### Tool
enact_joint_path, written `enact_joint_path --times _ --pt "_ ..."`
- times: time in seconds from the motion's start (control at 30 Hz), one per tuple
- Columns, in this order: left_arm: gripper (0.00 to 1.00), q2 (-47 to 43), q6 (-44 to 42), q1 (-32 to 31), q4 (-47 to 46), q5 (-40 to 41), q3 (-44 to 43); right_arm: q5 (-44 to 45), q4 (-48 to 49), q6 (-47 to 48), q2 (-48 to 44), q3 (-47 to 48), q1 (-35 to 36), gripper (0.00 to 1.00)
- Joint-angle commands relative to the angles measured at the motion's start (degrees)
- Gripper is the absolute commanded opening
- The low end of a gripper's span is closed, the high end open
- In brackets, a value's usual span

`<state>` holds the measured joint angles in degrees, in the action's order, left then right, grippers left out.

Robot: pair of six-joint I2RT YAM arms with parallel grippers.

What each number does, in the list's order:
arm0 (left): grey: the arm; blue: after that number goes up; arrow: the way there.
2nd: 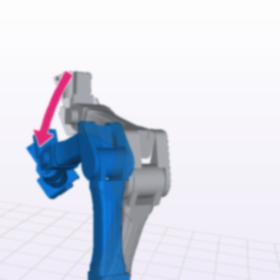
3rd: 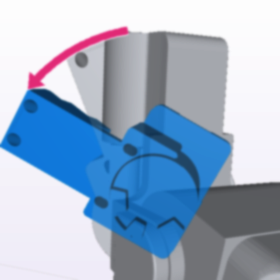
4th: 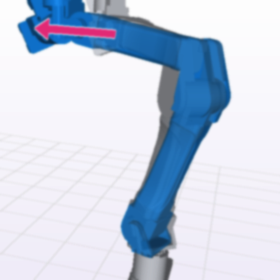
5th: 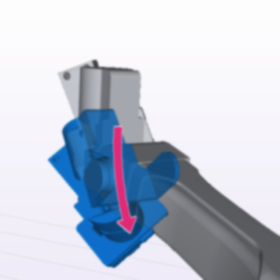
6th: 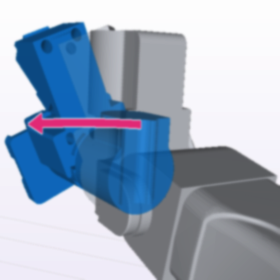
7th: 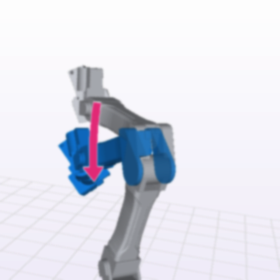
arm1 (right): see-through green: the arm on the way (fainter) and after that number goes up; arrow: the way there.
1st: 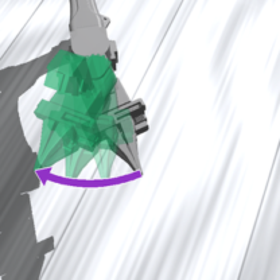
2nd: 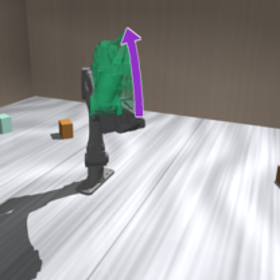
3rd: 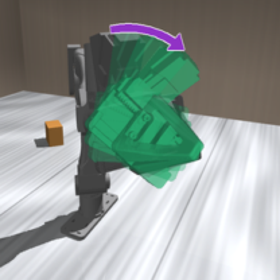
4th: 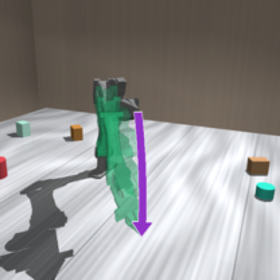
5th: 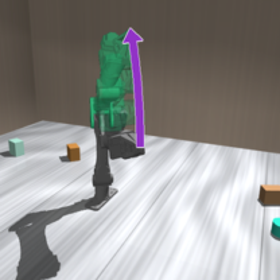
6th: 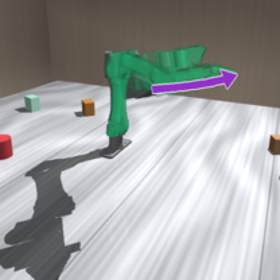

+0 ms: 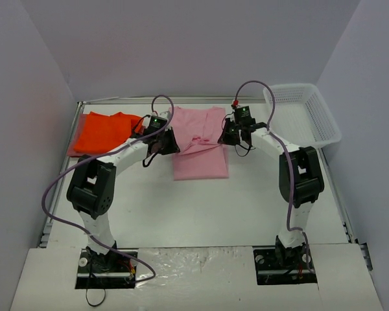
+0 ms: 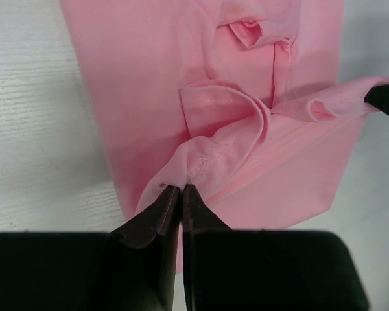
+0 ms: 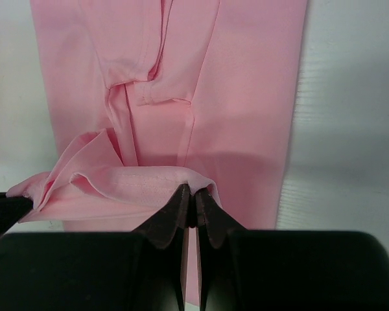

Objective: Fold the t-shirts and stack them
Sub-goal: Fold the folded rectangular tshirt in 1/3 of the way

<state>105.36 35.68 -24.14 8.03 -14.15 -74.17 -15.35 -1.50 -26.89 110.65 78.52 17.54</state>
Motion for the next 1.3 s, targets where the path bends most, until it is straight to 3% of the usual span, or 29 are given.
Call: enact_joint_path --times 0.0,0.33,0.37,0.47,0.53,0.6,0.7,0.97,1.27 --pt "0.02 0.28 -1.67 0.94 -0.03 0.18 -2.99 0.77 0.35 0.97 1.84 3.04 -1.19 0.00" --pt "0.02 3.62 -3.07 1.73 0.23 -0.70 -6.16 0.24 0.79 1.14 5.19 5.24 -1.54 0.00" --pt "0.03 4.06 -3.34 1.73 0.14 -0.79 -6.33 0.32 0.71 1.23 5.36 5.41 -1.54 0.04" --pt "0.39 6.17 -4.30 1.73 0.75 -0.97 -8.08 0.67 0.71 1.32 6.59 6.11 -1.54 0.36" --pt "0.43 6.52 -4.39 1.73 -0.55 -0.70 -8.01 0.68 0.71 1.23 6.95 6.64 -1.54 0.43" --pt "0.57 6.96 -4.74 1.73 -1.26 -0.44 -8.53 0.59 0.71 1.14 7.73 7.17 -1.46 0.43" --pt "0.65 8.19 -5.71 1.73 -0.30 -0.35 -10.55 0.68 0.71 1.06 8.35 8.05 -1.54 0.44" --pt "0.69 5.39 -5.10 1.73 -0.12 -0.35 -8.63 0.33 0.71 0.26 5.29 6.39 -1.46 0.47" --pt "0.70 -2.08 -1.15 0.94 -3.97 2.02 0.16 1.29 0.79 -0.09 -0.87 -0.03 2.23 0.48"
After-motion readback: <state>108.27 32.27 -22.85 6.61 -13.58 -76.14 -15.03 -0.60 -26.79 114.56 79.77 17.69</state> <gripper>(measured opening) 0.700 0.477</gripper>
